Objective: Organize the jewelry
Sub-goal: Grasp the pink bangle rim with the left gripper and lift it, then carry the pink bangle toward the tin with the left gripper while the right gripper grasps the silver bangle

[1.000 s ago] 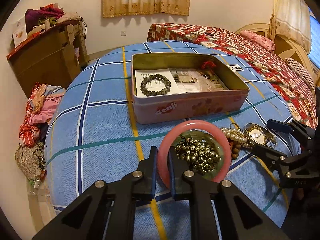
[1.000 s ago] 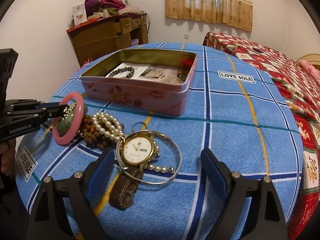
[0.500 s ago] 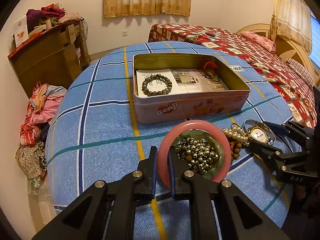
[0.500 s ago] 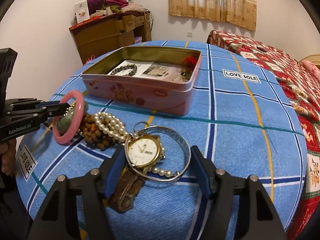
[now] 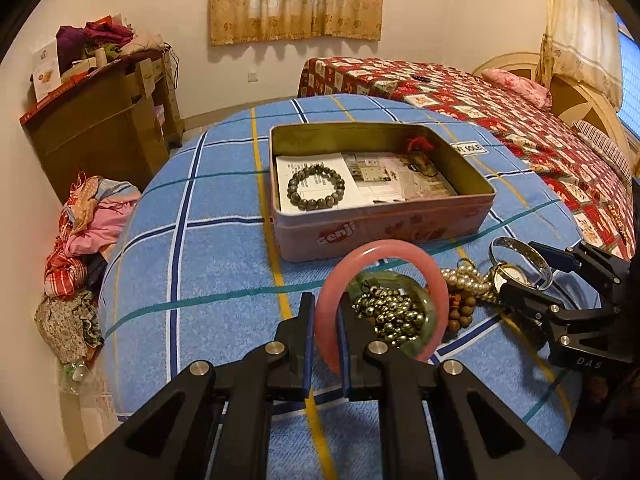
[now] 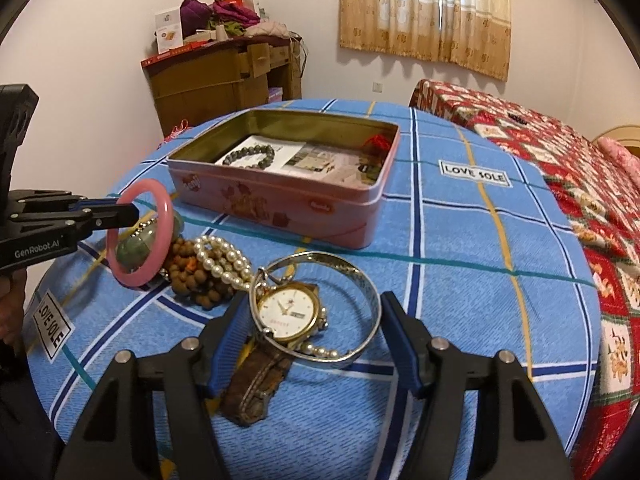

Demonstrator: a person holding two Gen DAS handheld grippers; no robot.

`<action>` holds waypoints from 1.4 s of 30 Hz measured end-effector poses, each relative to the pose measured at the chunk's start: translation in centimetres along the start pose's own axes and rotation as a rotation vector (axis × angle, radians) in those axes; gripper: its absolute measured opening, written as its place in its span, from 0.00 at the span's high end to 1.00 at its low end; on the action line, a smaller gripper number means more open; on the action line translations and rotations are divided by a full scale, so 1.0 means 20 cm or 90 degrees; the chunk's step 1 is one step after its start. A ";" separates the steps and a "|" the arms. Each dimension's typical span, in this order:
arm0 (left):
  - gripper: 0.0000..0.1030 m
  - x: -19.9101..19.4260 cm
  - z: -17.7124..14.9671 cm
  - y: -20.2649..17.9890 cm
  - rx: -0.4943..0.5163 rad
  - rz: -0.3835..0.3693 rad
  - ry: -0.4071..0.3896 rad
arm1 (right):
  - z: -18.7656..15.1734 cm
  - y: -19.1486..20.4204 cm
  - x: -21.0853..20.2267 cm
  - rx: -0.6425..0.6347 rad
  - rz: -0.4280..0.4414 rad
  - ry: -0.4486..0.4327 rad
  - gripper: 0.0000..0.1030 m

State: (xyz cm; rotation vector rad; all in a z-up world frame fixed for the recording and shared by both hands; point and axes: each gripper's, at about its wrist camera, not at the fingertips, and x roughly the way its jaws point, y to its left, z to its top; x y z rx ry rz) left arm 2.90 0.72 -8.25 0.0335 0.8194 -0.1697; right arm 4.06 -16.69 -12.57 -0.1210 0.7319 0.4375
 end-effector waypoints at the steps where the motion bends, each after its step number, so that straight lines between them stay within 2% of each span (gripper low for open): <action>1: 0.91 -0.01 0.00 0.00 0.000 0.000 -0.003 | 0.01 0.00 0.00 0.000 -0.001 -0.003 0.35; 16: 0.91 -0.18 0.11 0.00 0.009 0.016 -0.065 | 0.07 -0.01 -0.09 0.001 -0.023 -0.053 0.35; 22: 0.91 -0.16 0.14 0.02 0.008 0.036 -0.069 | 0.10 -0.02 -0.10 0.000 -0.033 -0.064 0.35; 42: 0.91 -0.16 0.28 0.03 0.004 0.050 -0.095 | 0.26 -0.07 -0.10 0.005 -0.060 -0.098 0.35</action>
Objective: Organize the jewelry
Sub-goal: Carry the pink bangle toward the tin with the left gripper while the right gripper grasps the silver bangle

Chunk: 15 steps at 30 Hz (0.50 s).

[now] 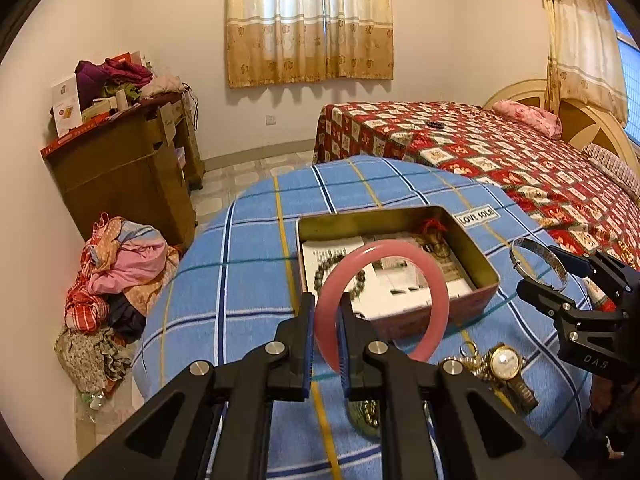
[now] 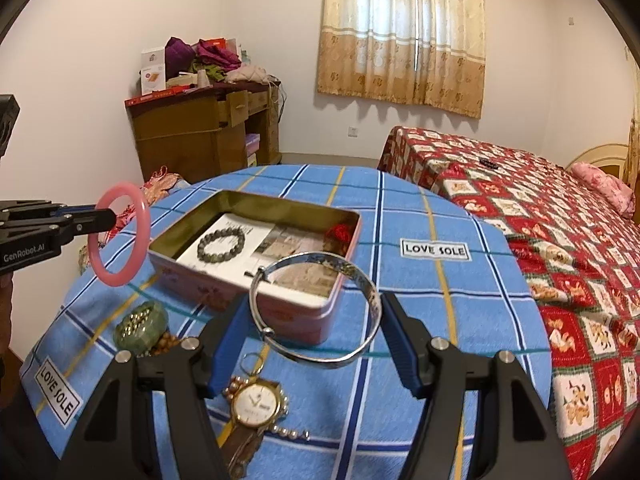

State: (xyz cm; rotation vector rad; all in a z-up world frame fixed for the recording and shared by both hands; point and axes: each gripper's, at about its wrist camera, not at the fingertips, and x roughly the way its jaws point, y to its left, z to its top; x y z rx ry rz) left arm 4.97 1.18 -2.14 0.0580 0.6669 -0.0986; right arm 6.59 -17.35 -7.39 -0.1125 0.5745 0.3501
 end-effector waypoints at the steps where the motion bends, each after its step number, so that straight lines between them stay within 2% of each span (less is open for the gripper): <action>1: 0.91 0.00 0.01 0.00 0.000 0.002 -0.002 | 0.01 0.00 0.01 -0.001 -0.001 -0.001 0.35; 15: 0.91 0.10 0.13 0.01 -0.006 0.018 -0.010 | 0.15 -0.01 0.08 -0.010 -0.013 -0.010 0.35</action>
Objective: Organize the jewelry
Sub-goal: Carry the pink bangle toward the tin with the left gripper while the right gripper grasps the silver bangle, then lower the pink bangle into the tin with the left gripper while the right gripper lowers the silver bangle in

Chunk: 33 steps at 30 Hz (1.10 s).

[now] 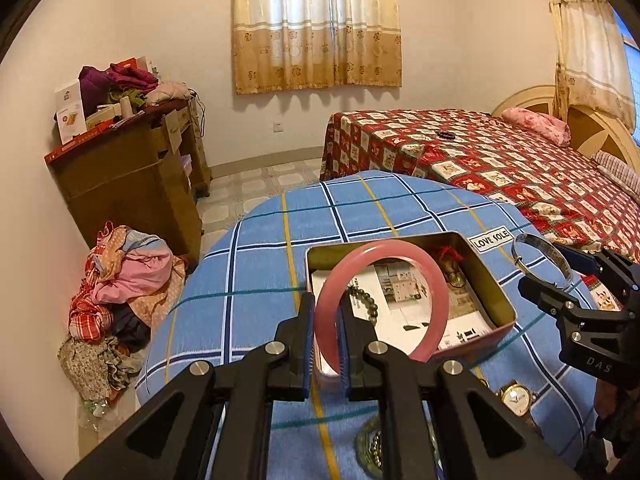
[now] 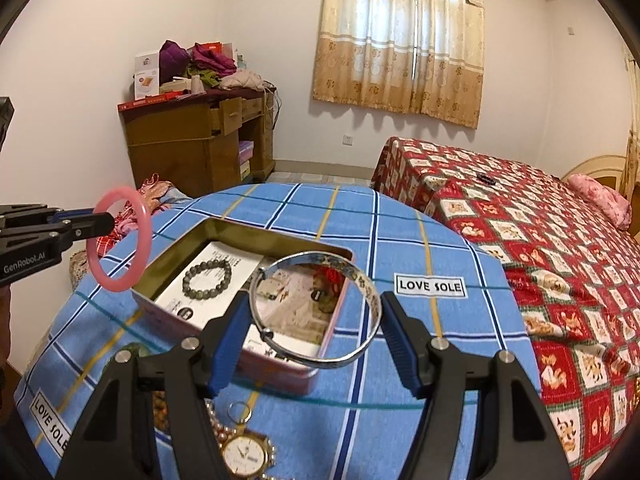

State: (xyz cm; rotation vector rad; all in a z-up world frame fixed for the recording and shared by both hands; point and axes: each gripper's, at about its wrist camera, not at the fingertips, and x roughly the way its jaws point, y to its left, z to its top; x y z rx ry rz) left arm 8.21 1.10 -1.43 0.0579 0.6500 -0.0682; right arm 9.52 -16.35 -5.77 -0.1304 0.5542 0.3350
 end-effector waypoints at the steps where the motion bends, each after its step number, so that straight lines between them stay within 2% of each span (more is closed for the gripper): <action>1: 0.91 0.01 0.01 0.00 0.000 0.000 0.001 | 0.01 0.00 0.01 -0.001 0.000 0.000 0.35; 18: 0.91 0.16 0.10 -0.01 0.017 0.022 0.014 | 0.11 -0.02 0.15 -0.010 -0.013 0.011 0.35; 33: 0.91 0.38 0.12 -0.05 0.036 0.043 0.055 | 0.13 0.01 0.34 -0.026 -0.035 0.041 0.35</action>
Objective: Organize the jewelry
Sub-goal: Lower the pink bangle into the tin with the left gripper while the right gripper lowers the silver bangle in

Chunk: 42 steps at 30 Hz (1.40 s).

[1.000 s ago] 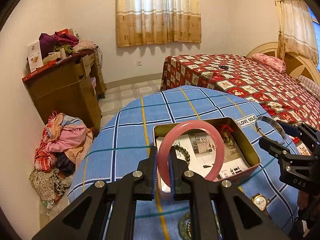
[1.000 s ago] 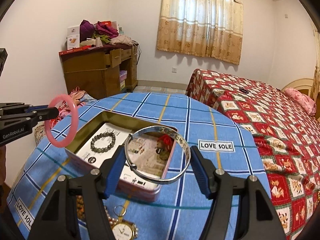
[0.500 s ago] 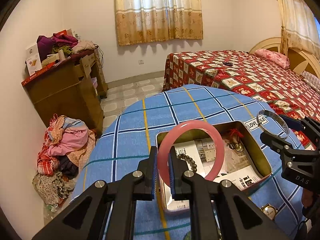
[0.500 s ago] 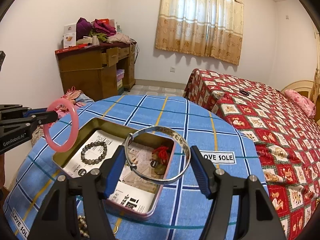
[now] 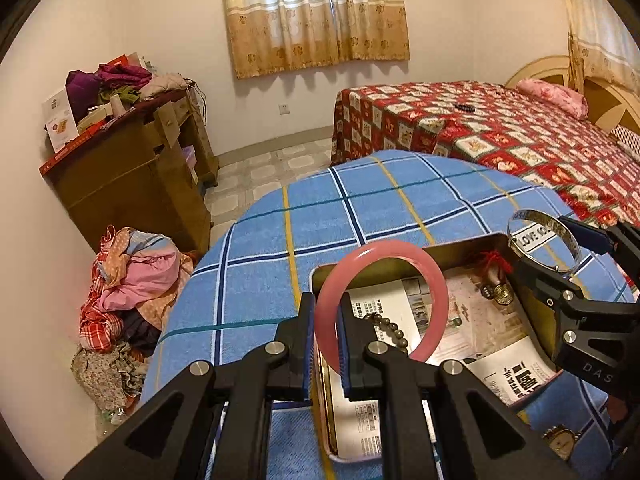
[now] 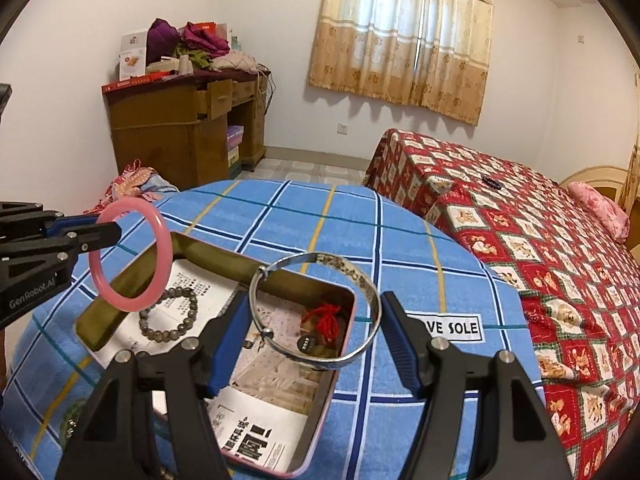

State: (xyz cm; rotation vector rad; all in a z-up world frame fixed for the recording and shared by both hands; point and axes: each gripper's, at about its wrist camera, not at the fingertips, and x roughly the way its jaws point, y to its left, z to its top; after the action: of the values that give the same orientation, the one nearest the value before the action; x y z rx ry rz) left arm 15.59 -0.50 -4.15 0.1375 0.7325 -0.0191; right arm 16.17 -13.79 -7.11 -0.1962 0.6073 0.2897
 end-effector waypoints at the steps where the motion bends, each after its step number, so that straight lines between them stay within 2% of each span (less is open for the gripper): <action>1: 0.91 0.01 0.00 -0.01 0.003 0.000 0.004 | 0.00 0.00 0.01 -0.001 -0.001 0.003 0.35; 16: 0.90 0.12 -0.06 -0.01 0.012 0.024 0.027 | -0.04 0.02 0.10 -0.016 -0.023 0.035 0.34; 21: 0.84 0.11 -0.06 0.00 0.006 0.023 0.032 | -0.05 0.03 0.09 -0.016 -0.017 0.029 0.33; 22: 0.78 0.10 -0.06 0.00 0.005 0.024 0.030 | -0.05 0.03 0.09 -0.017 -0.018 0.029 0.33; 25: 0.44 0.07 -0.06 0.00 -0.001 0.026 0.013 | -0.05 0.03 0.08 -0.017 -0.019 0.027 0.30; 26: 0.40 0.05 -0.05 -0.01 0.000 0.030 0.002 | -0.05 0.03 0.08 -0.017 -0.019 0.027 0.30; 42: 0.40 0.02 -0.07 0.00 -0.001 0.040 0.001 | -0.06 0.05 0.05 -0.018 -0.027 0.019 0.28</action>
State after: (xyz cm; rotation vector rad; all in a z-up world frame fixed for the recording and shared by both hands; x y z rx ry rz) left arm 14.86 -0.33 -5.40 0.1585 0.7293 0.0410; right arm 16.00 -12.90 -8.78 -0.2404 0.6282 0.2539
